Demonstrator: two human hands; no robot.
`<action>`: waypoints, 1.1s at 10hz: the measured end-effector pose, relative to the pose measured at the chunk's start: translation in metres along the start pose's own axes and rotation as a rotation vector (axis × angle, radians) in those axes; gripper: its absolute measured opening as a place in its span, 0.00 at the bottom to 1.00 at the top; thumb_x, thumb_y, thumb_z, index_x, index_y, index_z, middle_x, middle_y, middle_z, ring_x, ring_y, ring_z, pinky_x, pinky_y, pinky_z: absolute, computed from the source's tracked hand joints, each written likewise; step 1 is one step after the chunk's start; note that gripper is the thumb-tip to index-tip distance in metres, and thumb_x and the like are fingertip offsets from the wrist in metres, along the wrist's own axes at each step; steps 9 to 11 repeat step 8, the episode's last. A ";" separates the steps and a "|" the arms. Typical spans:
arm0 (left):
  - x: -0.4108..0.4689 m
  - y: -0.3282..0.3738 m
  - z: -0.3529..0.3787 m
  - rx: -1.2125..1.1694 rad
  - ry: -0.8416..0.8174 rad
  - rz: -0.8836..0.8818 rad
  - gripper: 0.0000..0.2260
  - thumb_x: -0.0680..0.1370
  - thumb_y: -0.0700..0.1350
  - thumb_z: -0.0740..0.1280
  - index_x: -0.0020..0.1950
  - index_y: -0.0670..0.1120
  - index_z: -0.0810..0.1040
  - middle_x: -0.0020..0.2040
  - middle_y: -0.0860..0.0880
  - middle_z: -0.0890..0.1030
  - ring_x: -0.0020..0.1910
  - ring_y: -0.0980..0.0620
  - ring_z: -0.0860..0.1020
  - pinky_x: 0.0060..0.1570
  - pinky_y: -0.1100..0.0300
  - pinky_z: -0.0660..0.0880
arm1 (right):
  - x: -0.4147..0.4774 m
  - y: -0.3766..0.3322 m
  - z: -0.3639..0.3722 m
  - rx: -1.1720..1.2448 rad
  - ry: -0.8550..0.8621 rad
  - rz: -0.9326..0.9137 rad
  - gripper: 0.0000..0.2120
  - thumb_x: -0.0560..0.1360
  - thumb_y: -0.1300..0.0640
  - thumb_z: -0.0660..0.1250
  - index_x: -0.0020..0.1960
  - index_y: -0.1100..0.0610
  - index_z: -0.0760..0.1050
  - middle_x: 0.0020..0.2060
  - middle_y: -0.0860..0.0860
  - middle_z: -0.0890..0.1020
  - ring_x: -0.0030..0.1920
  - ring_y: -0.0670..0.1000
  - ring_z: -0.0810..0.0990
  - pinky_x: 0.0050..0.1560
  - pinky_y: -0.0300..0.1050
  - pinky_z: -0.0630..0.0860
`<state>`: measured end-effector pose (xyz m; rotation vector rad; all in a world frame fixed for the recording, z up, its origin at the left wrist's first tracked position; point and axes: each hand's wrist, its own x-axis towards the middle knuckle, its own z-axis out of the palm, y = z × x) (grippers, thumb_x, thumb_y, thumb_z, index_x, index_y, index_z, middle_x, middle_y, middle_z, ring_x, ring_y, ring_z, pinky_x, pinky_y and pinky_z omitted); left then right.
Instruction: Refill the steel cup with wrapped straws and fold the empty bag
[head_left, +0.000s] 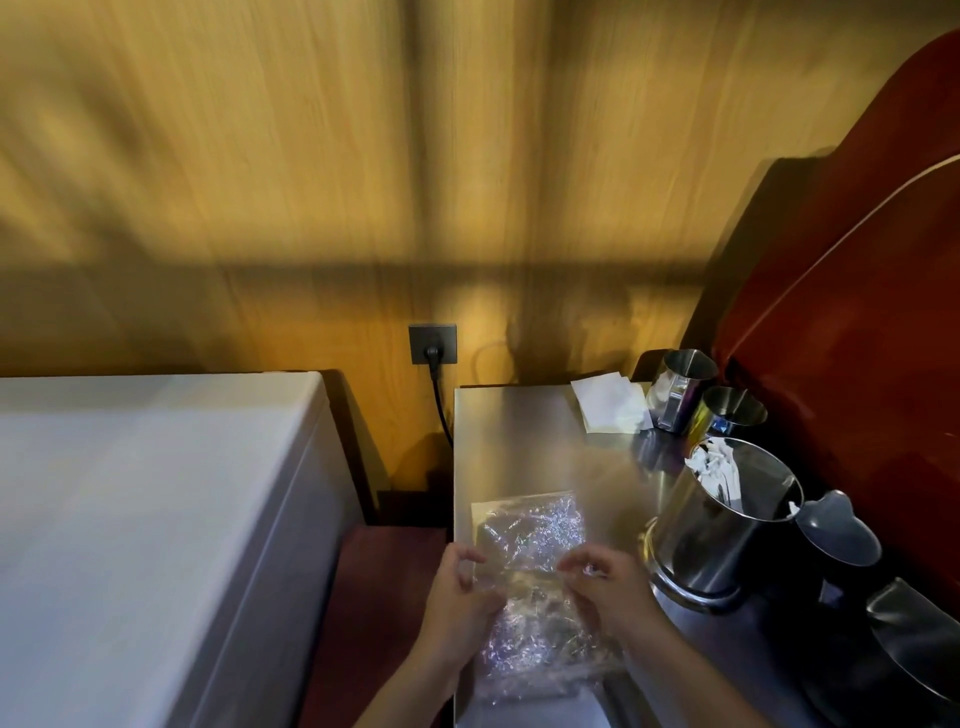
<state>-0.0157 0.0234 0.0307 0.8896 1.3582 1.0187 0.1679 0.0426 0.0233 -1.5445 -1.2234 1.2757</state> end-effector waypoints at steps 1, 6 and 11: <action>0.005 -0.003 0.001 0.053 -0.016 0.001 0.10 0.70 0.30 0.68 0.44 0.43 0.75 0.36 0.44 0.76 0.29 0.51 0.73 0.29 0.59 0.70 | 0.003 -0.003 -0.001 0.018 0.004 0.049 0.13 0.68 0.70 0.70 0.41 0.51 0.80 0.35 0.51 0.83 0.30 0.50 0.79 0.32 0.43 0.77; 0.042 -0.023 0.014 1.165 -0.057 0.377 0.24 0.75 0.56 0.61 0.69 0.50 0.64 0.73 0.50 0.64 0.71 0.49 0.63 0.68 0.55 0.61 | 0.043 0.002 -0.001 -0.894 -0.119 -0.011 0.20 0.70 0.43 0.63 0.59 0.47 0.67 0.67 0.51 0.64 0.68 0.55 0.61 0.67 0.54 0.56; 0.050 -0.010 0.009 1.205 0.041 0.502 0.24 0.74 0.56 0.59 0.68 0.50 0.64 0.69 0.50 0.68 0.68 0.51 0.65 0.66 0.58 0.59 | 0.055 -0.004 -0.006 -0.906 -0.057 -0.135 0.25 0.70 0.40 0.64 0.64 0.46 0.66 0.71 0.51 0.61 0.72 0.53 0.56 0.68 0.54 0.53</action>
